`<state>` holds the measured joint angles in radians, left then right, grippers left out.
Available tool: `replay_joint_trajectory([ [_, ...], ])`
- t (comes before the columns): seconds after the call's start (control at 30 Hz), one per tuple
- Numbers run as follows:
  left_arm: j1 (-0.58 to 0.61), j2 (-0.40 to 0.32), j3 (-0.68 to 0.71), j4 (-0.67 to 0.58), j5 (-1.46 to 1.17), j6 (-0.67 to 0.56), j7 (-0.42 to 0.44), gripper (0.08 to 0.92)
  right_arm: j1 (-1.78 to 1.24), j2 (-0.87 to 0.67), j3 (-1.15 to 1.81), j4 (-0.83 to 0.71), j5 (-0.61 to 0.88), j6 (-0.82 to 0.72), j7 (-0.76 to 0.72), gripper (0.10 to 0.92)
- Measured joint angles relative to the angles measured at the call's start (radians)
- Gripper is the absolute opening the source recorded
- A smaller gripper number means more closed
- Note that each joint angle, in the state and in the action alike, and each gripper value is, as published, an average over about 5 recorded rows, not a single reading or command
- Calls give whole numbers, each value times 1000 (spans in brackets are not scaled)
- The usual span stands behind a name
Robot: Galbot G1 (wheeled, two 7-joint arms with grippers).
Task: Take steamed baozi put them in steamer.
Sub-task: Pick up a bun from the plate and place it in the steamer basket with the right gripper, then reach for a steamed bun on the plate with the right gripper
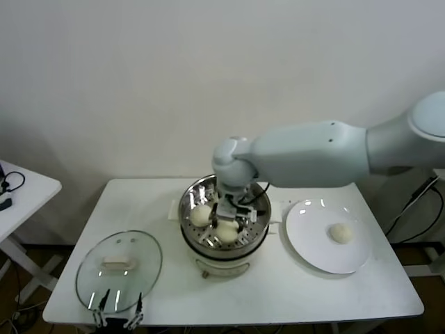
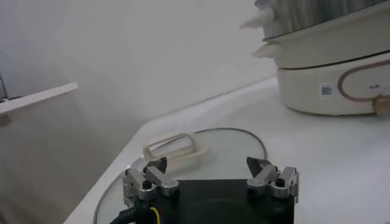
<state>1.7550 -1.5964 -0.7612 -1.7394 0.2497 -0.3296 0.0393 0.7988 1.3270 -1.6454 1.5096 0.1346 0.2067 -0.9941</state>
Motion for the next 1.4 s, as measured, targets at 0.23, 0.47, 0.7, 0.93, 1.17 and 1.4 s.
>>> replay_joint_trajectory([
  [0.23,-8,0,-4,4,-2,0,0,823,-33,22,5,-43,-20,21,2,751],
  [0.47,-10,0,-1,4,-1,0,1,823,-9,-3,16,-80,32,31,-19,822],
  [0.7,-3,2,5,-2,5,0,1,823,96,-113,-39,-118,167,23,-72,823],
  [0.93,1,5,8,-4,9,1,1,823,215,-280,-200,-132,269,-54,-81,823],
  [1.17,-4,3,13,1,16,4,2,823,212,-471,-300,-145,292,-189,-35,823],
  [1.4,3,-5,15,17,30,2,2,823,45,-584,-233,-223,237,-265,21,823],
])
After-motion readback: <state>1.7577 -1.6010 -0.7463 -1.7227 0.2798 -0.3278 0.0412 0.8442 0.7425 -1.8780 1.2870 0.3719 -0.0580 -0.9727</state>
